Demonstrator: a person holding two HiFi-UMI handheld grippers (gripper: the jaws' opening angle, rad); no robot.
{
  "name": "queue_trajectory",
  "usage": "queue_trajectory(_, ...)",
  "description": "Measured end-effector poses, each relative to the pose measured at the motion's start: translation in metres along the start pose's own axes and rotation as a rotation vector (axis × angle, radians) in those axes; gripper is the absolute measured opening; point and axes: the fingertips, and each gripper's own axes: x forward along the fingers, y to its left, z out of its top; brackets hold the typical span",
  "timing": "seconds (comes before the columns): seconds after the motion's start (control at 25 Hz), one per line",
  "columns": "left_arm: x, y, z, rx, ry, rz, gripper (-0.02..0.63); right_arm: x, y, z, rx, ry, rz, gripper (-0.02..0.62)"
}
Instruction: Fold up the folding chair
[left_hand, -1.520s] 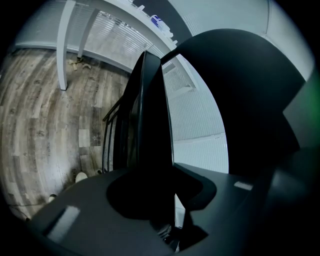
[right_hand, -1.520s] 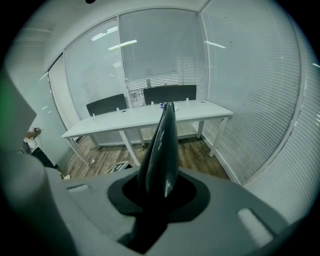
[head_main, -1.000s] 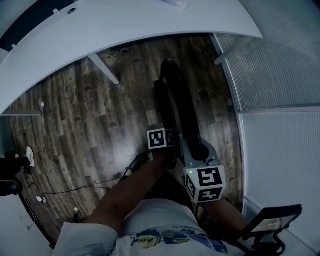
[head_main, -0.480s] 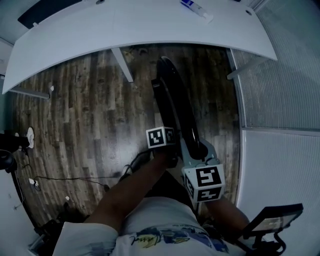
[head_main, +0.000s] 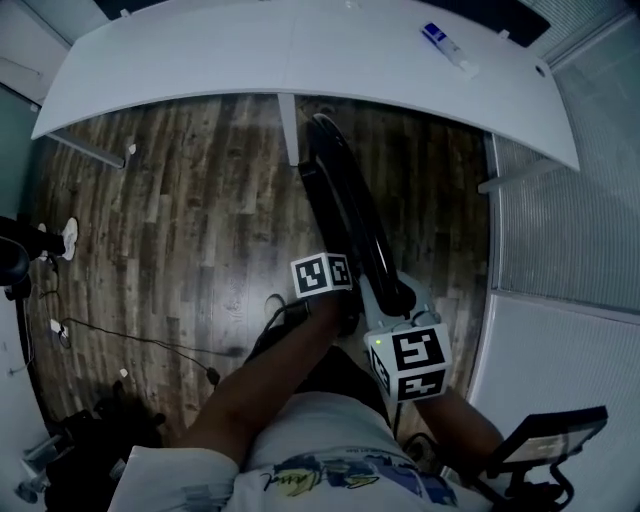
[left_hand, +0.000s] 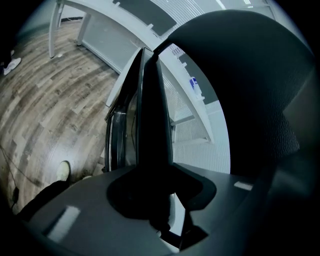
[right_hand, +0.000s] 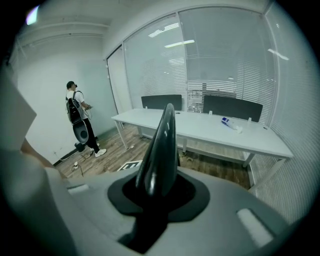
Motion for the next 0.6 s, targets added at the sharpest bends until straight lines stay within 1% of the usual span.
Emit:
queue_trajectory(0.44,-0.067,0.047,0.084,-0.113,-0.126,0.008,0.129,0.055,0.071,0.072,-0.119,0.005,0.118,0.071)
queue_trajectory(0.6,-0.075,0.071,0.120,-0.161,-0.167,0.019,0.129,0.091,0.085,0.092,-0.157,0.011,0.166,0.071)
